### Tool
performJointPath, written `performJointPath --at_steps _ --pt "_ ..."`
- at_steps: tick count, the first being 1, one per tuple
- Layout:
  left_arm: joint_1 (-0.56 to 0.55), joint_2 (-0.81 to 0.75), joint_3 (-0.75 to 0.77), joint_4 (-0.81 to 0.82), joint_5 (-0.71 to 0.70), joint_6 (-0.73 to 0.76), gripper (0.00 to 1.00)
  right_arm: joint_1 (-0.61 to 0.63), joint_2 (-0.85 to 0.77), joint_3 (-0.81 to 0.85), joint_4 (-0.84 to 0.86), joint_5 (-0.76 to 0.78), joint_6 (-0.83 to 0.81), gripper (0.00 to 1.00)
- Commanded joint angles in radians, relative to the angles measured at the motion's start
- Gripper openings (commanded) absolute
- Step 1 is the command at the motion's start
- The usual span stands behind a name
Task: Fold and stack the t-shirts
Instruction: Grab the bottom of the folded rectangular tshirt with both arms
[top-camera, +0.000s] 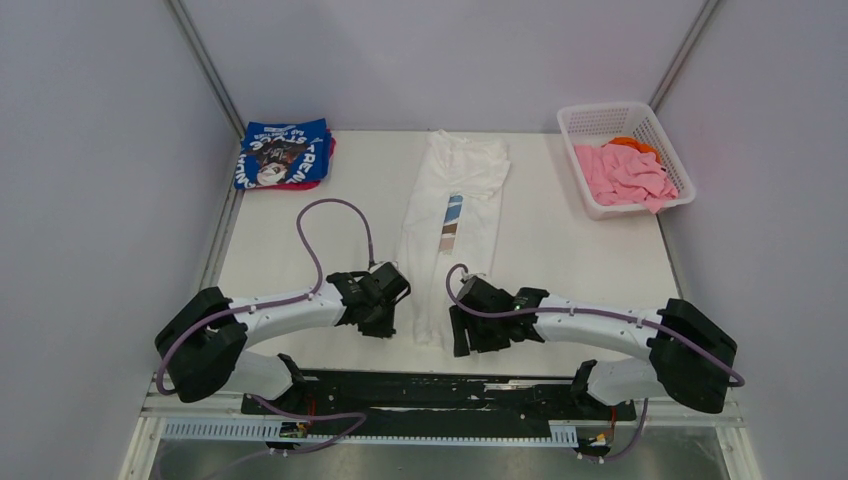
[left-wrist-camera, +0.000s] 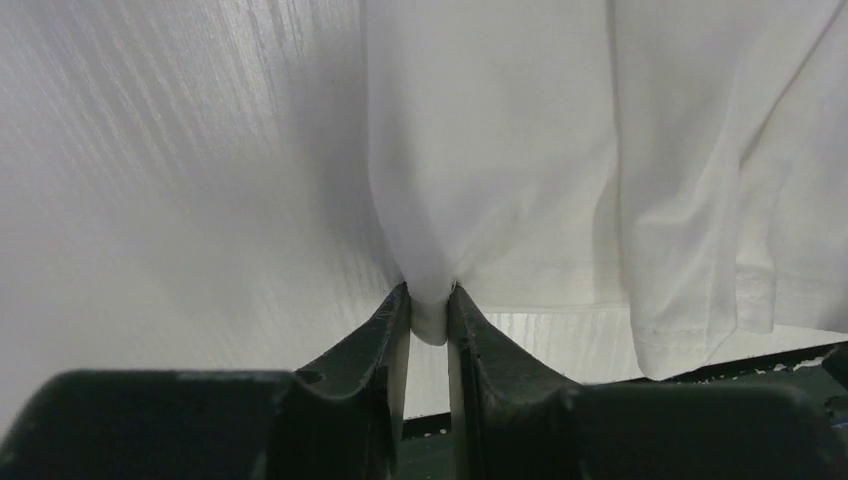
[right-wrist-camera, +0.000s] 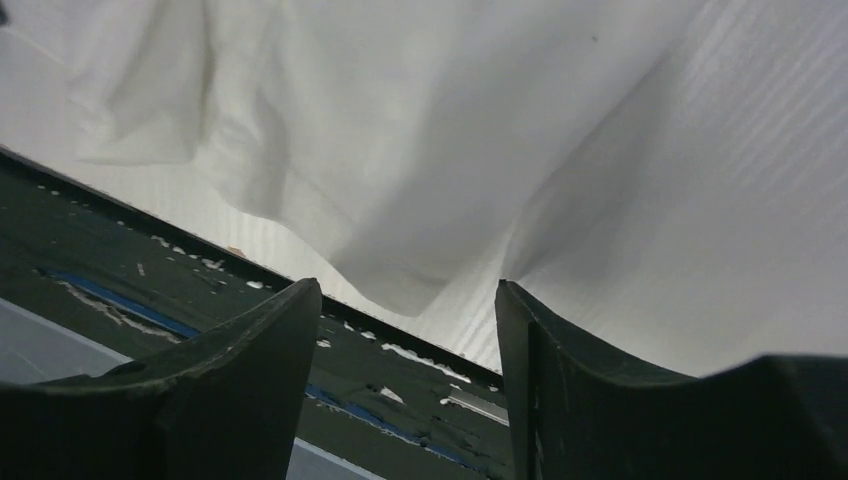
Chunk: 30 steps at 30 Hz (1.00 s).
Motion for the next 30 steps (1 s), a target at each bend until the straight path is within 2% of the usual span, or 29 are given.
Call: performJointPath --at_steps 1,5,7,8,15,20,25,30 --pt "0.000 0.012 0.012 -0.042 -0.039 -0.008 0.25 0.017 0.019 -0.035 -0.039 0.005 0.098 0.60" --pt "0.001 -0.004 0.009 -0.058 -0.039 -0.007 0.13 0.018 0.061 -0.042 -0.026 0.002 0.116 0.49" --pt "0.000 -0.015 0.009 -0.072 -0.040 -0.009 0.04 0.020 0.086 -0.042 -0.019 -0.007 0.129 0.46" --pt "0.000 -0.023 0.008 -0.083 -0.042 -0.010 0.02 0.025 0.097 -0.043 -0.012 -0.012 0.133 0.40" --pt "0.000 -0.096 -0.012 -0.149 -0.064 -0.025 0.00 0.053 0.095 -0.063 0.000 -0.037 0.153 0.02" --pt "0.000 -0.197 -0.056 -0.148 -0.028 -0.019 0.00 0.058 0.021 -0.109 0.027 -0.072 0.141 0.00" --pt "0.001 -0.363 -0.116 -0.044 0.156 0.013 0.00 0.095 -0.043 -0.117 0.128 -0.151 0.081 0.00" --pt "-0.001 -0.492 -0.113 -0.025 0.161 0.027 0.00 0.106 -0.076 -0.079 0.149 -0.140 0.070 0.00"
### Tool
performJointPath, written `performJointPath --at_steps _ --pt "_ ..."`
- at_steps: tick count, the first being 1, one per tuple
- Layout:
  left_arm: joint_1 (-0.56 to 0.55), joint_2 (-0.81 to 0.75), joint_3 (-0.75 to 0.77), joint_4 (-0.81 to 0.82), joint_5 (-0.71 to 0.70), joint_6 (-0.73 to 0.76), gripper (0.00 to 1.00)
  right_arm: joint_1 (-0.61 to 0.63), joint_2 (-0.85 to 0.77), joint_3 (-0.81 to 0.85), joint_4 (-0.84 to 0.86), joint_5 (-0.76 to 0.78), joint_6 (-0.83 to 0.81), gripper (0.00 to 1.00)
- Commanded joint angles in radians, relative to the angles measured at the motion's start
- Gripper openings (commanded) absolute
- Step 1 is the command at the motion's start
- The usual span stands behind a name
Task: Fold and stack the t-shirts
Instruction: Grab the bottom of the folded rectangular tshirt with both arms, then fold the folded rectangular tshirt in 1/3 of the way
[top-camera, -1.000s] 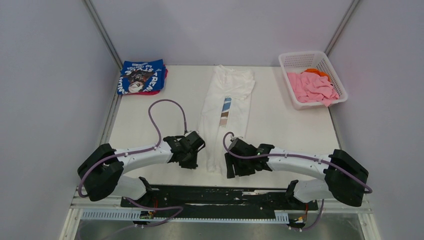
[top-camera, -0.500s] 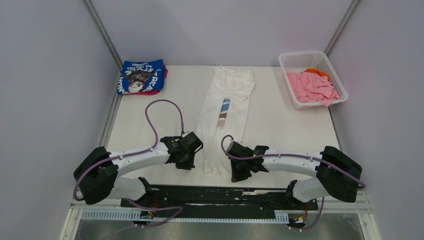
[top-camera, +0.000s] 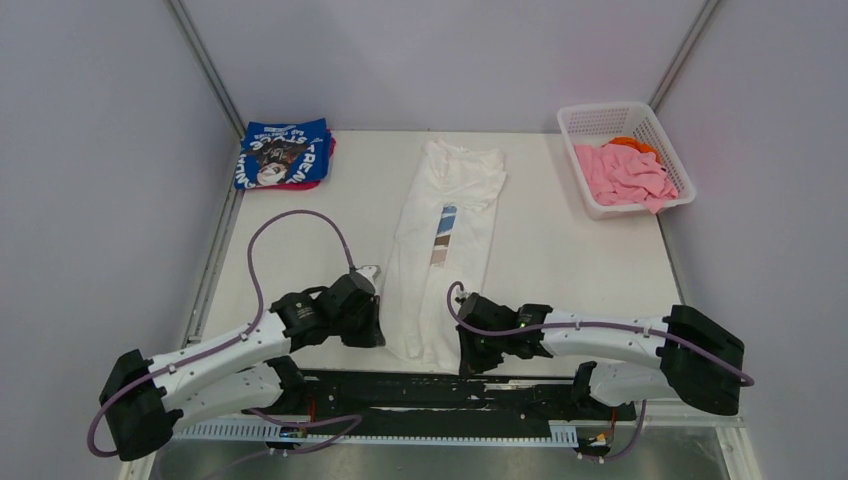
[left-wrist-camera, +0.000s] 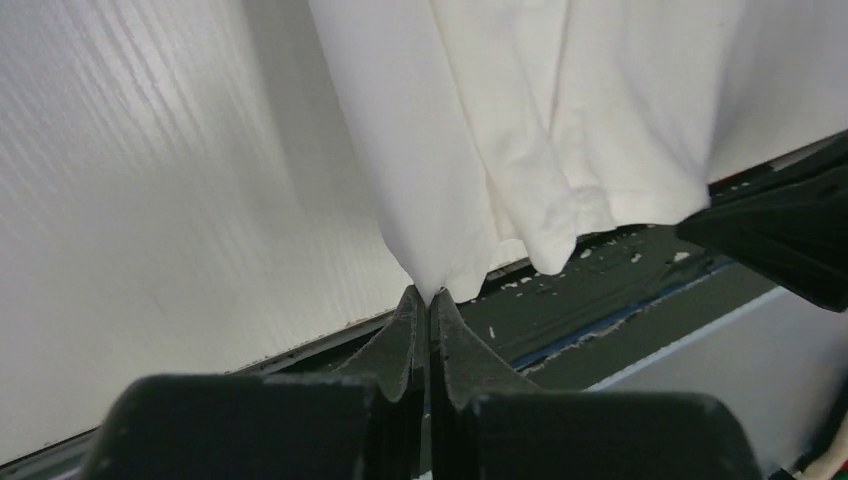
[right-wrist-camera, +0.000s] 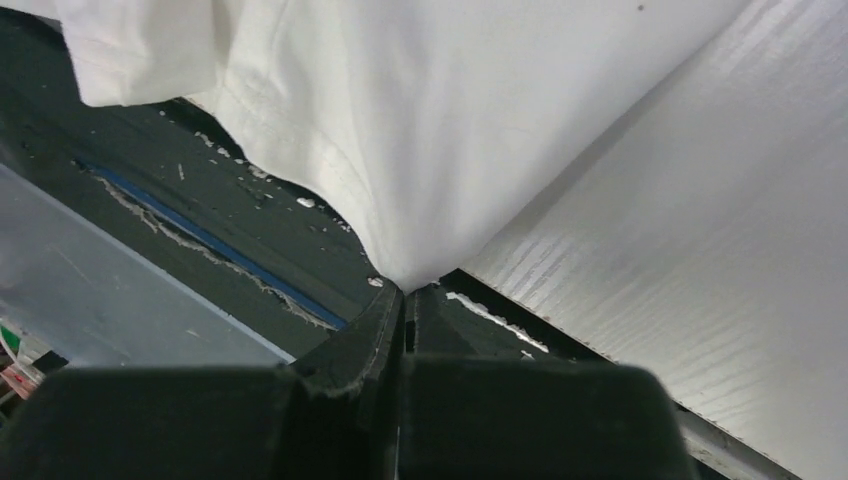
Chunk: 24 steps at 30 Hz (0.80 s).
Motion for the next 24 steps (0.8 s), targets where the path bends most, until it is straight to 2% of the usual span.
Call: performJointPath --at_steps 1,5,9,14,19,24 --pt "0.000 -0.099 0.010 0.071 0.037 0.025 0.00 0.006 -0.042 0.046 0.060 -0.009 -0.026 0.00" --pt "0.002 -0.073 0.060 0.096 -0.041 0.044 0.00 -0.029 -0.045 0.095 0.057 0.020 -0.030 0.00" --pt "0.041 0.034 0.138 0.154 -0.121 0.050 0.00 -0.109 -0.048 0.117 0.056 0.040 -0.067 0.00" --pt "0.127 0.221 0.243 0.243 -0.112 0.091 0.00 -0.238 -0.041 0.164 0.056 0.057 -0.128 0.00" --pt "0.224 0.372 0.361 0.278 -0.113 0.121 0.00 -0.335 -0.005 0.238 0.058 0.182 -0.188 0.00" --pt "0.278 0.501 0.475 0.292 -0.114 0.163 0.00 -0.417 0.083 0.340 0.076 0.235 -0.268 0.00"
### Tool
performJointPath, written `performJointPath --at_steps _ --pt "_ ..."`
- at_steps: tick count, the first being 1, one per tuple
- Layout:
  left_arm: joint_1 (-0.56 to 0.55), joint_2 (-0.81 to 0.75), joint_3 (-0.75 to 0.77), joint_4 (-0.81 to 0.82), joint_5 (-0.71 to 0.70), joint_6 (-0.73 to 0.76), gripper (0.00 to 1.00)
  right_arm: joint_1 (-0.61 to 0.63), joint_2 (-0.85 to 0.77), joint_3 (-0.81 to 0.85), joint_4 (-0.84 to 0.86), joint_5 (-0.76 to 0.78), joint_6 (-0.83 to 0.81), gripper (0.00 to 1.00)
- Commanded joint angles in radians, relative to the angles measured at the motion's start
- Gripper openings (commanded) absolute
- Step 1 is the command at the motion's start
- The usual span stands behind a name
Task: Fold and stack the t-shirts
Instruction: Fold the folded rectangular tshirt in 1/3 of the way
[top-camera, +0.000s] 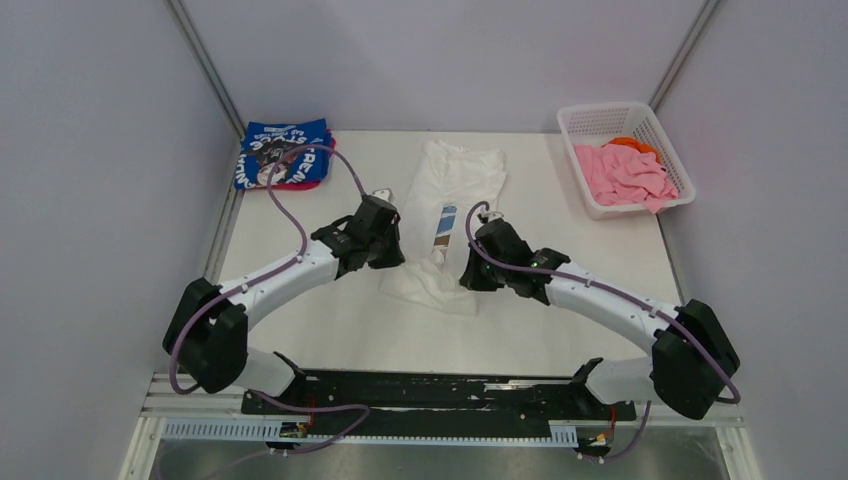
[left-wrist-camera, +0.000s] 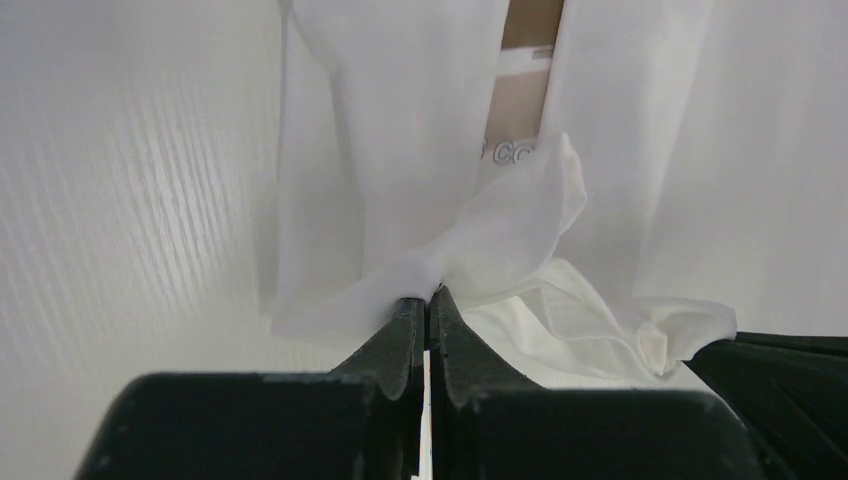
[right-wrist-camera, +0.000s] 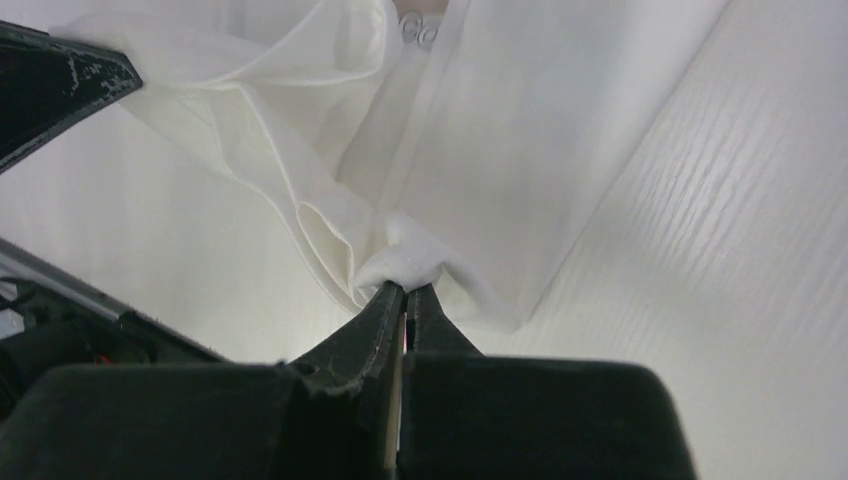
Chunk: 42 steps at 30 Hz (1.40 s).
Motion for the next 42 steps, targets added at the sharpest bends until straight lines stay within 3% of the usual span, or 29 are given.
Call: performJointPath --at_steps 1,13,27,33,36,37,38,39,40,42 --pt "0.049 0.099 0.128 0.063 -0.018 0.063 0.00 -0.066 0.073 0.107 0.050 0.091 -0.099 0.00" --pt "0.155 0.374 0.407 0.083 0.063 0.195 0.00 -0.271 0.240 0.264 0.104 0.009 -0.182 0.00" --pt "0.206 0.591 0.627 0.060 0.073 0.289 0.00 -0.384 0.408 0.377 0.138 -0.046 -0.205 0.00" --pt "0.212 0.711 0.748 0.004 0.040 0.322 0.01 -0.421 0.498 0.438 0.147 -0.043 -0.179 0.06" --pt "0.214 0.755 0.792 -0.009 0.013 0.325 0.19 -0.448 0.555 0.497 0.147 -0.047 -0.163 0.13" --pt "0.219 0.762 0.813 -0.011 0.014 0.333 0.39 -0.457 0.569 0.515 0.145 -0.059 -0.155 0.20" --pt "0.221 0.769 0.826 -0.020 0.022 0.336 0.53 -0.462 0.577 0.528 0.144 -0.073 -0.149 0.33" --pt "0.225 0.771 0.853 -0.026 0.025 0.338 0.85 -0.463 0.577 0.534 0.143 -0.079 -0.144 0.48" --pt "0.225 0.772 0.866 -0.046 0.026 0.338 0.92 -0.464 0.569 0.531 0.143 -0.085 -0.140 0.69" --pt "0.226 0.756 0.889 -0.074 0.032 0.338 0.99 -0.462 0.539 0.503 0.143 -0.100 -0.137 0.87"
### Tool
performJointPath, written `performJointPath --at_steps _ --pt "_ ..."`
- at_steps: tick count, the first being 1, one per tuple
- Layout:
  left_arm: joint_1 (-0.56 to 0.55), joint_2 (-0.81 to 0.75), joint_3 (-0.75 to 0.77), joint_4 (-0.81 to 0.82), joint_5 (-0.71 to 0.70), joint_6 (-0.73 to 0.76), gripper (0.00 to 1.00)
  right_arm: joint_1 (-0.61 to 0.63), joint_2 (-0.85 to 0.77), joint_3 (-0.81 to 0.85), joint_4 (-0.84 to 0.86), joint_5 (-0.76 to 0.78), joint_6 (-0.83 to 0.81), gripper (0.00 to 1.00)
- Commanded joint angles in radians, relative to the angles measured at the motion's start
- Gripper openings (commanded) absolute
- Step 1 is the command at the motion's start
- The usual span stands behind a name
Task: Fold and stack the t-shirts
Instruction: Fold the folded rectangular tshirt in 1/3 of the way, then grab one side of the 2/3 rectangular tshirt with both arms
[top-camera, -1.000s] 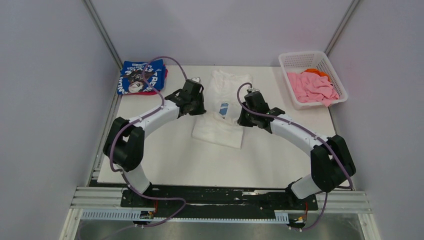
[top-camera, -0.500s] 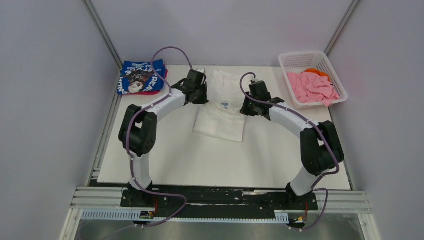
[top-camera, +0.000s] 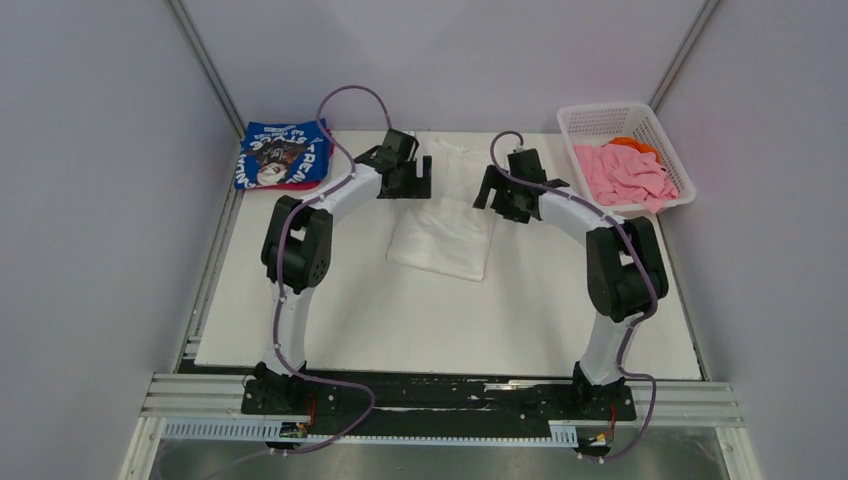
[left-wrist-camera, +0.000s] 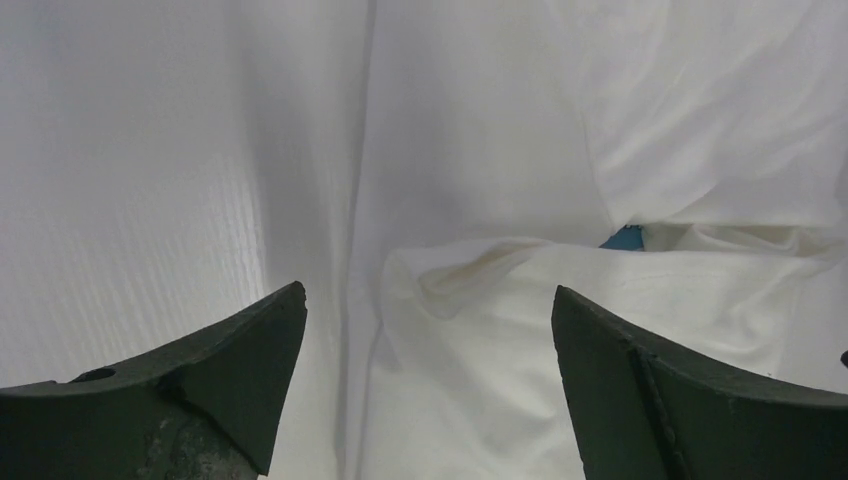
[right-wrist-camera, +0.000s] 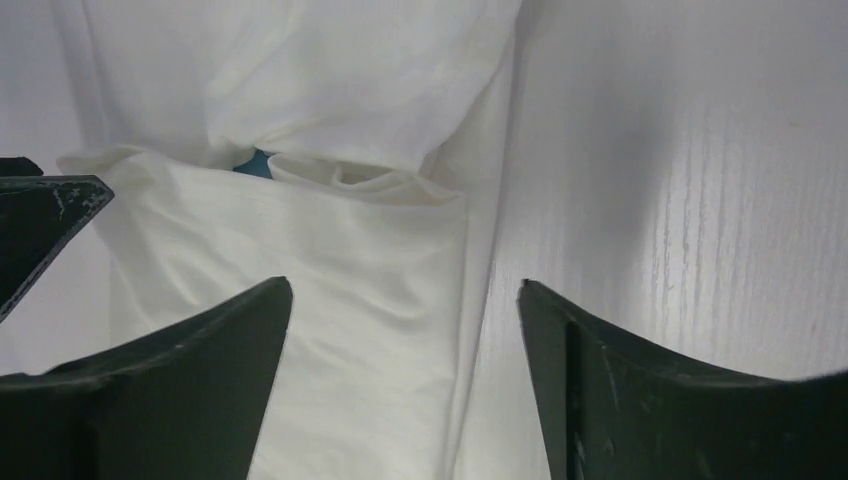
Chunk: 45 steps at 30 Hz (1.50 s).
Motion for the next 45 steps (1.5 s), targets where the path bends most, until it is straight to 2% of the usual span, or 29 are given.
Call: performJointPath --at_steps 1,2,6,11,15,17,20,25,28,34,37,42,44,45 --pt "0.012 -0.049 0.074 -0.049 -0.008 0.012 1.00 -0.003 -0.070 0.000 0.037 -0.046 0.008 0.96" --pt "0.012 -0.060 0.062 -0.054 -0.008 0.008 1.00 -0.002 -0.095 -0.022 0.037 -0.058 -0.001 0.99" --pt "0.012 -0.193 -0.103 -0.050 -0.005 -0.037 1.00 0.015 -0.208 -0.157 0.043 -0.097 0.007 1.00" --pt "0.012 -0.425 -0.458 0.061 0.040 -0.125 1.00 0.030 -0.371 -0.368 0.076 -0.149 0.067 1.00" --pt "0.012 -0.508 -0.619 0.107 0.080 -0.170 1.00 0.055 -0.455 -0.500 0.115 -0.242 0.092 1.00" --pt "0.012 -0.511 -0.651 0.112 0.074 -0.182 0.95 0.068 -0.470 -0.548 0.138 -0.253 0.123 1.00" --pt "0.012 -0.490 -0.661 0.101 0.067 -0.194 0.83 0.072 -0.466 -0.592 0.161 -0.246 0.177 0.95" --pt "0.012 -0.439 -0.672 0.089 0.068 -0.206 0.69 0.079 -0.439 -0.616 0.189 -0.227 0.220 0.76" --pt "0.012 -0.424 -0.692 0.099 0.092 -0.218 0.54 0.082 -0.418 -0.617 0.196 -0.219 0.233 0.69" --pt "0.012 -0.394 -0.733 0.151 0.130 -0.251 0.42 0.107 -0.350 -0.599 0.211 -0.212 0.240 0.56" --pt "0.012 -0.379 -0.741 0.163 0.140 -0.257 0.40 0.114 -0.322 -0.594 0.217 -0.196 0.245 0.53" --pt "0.012 -0.325 -0.729 0.183 0.140 -0.257 0.27 0.115 -0.271 -0.579 0.231 -0.172 0.255 0.46" --pt "0.012 -0.303 -0.712 0.175 0.130 -0.251 0.17 0.115 -0.253 -0.573 0.235 -0.151 0.257 0.43" --pt "0.012 -0.298 -0.706 0.175 0.124 -0.248 0.05 0.115 -0.244 -0.570 0.235 -0.138 0.258 0.40"
